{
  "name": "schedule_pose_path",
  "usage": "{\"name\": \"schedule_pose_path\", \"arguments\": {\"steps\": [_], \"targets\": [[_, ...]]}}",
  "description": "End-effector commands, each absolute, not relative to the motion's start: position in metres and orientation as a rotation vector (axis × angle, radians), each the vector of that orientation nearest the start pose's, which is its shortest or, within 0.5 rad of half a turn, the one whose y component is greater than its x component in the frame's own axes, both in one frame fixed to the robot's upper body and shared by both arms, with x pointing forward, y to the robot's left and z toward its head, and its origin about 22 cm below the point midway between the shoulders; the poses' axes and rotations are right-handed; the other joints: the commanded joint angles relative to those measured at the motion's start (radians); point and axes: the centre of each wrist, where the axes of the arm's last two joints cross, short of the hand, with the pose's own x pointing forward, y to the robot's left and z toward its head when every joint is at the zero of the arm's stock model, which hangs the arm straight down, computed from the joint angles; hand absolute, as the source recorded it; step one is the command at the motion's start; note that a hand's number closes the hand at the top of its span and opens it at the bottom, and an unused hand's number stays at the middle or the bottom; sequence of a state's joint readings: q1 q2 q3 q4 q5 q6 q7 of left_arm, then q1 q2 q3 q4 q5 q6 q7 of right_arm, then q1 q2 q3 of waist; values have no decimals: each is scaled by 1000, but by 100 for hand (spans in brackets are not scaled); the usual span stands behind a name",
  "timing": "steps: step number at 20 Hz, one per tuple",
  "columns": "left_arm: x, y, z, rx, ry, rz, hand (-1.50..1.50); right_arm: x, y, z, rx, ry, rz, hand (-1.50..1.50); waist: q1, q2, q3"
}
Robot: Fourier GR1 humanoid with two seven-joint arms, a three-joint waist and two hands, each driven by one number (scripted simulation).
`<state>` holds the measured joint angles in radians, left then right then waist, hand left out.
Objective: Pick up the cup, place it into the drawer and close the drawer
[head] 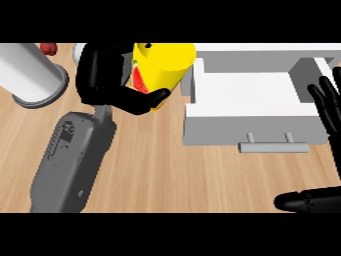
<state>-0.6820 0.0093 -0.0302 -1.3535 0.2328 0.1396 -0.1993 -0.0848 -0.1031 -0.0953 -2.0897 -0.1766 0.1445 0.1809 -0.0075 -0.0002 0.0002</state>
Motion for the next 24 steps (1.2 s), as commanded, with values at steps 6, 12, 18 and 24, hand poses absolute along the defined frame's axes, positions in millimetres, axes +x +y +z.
{"name": "schedule_pose_path", "arguments": {"steps": [6,12,18,24], "targets": [[397,88,178,-330,-2071,-64,150,229,-243,132,142,-1958,154,-150,-3,2,0],[416,67,185,-285,-2047,-94,150,224,-244,150,115,-1981,133,-150,-10,3,0],[417,33,177,-217,-2008,-77,150,233,-245,128,148,-1980,159,-150,-26,7,0],[424,32,153,-186,-1959,-116,150,218,-247,124,131,-1996,134,-150,-31,7,0]]}}
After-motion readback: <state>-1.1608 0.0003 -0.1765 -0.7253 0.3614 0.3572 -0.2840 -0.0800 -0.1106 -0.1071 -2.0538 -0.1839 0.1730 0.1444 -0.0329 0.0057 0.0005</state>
